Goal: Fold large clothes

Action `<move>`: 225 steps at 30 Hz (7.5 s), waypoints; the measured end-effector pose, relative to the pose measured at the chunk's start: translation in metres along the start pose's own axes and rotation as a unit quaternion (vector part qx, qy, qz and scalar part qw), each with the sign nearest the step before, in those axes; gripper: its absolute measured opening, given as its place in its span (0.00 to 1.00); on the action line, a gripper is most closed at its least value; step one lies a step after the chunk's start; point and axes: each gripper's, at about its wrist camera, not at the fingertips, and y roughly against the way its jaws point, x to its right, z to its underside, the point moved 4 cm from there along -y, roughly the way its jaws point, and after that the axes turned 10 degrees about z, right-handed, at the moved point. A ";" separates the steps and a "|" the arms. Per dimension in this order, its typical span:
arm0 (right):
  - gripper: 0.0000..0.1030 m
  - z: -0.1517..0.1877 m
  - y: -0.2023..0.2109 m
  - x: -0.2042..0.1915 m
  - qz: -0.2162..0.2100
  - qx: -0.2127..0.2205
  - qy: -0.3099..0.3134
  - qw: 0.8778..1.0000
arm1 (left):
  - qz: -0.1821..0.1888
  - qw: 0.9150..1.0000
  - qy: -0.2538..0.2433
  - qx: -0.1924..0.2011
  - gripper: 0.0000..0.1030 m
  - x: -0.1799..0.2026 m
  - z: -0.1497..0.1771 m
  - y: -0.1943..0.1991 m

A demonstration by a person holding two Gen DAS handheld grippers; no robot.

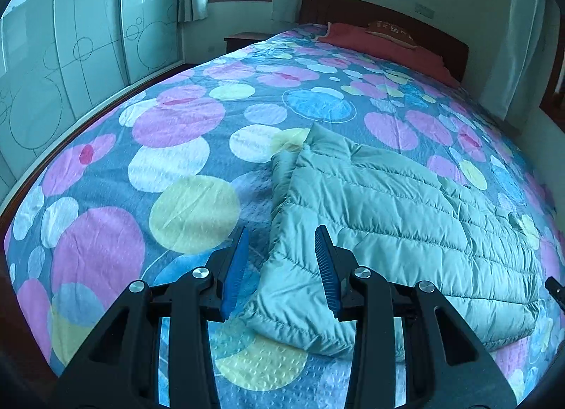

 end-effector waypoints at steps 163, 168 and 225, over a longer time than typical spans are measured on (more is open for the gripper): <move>0.51 0.019 -0.037 0.172 0.179 -0.006 -0.010 0.984 | 0.154 0.970 -0.170 -0.084 0.10 0.355 0.099 -0.090; 0.51 0.022 -0.041 0.175 0.177 -0.011 -0.012 0.984 | 0.137 0.969 -0.192 -0.075 0.10 0.363 0.108 -0.097; 0.05 -0.022 -0.031 0.025 -0.044 -0.019 -0.033 0.998 | 0.203 0.978 -0.008 -0.057 0.53 0.177 0.033 -0.061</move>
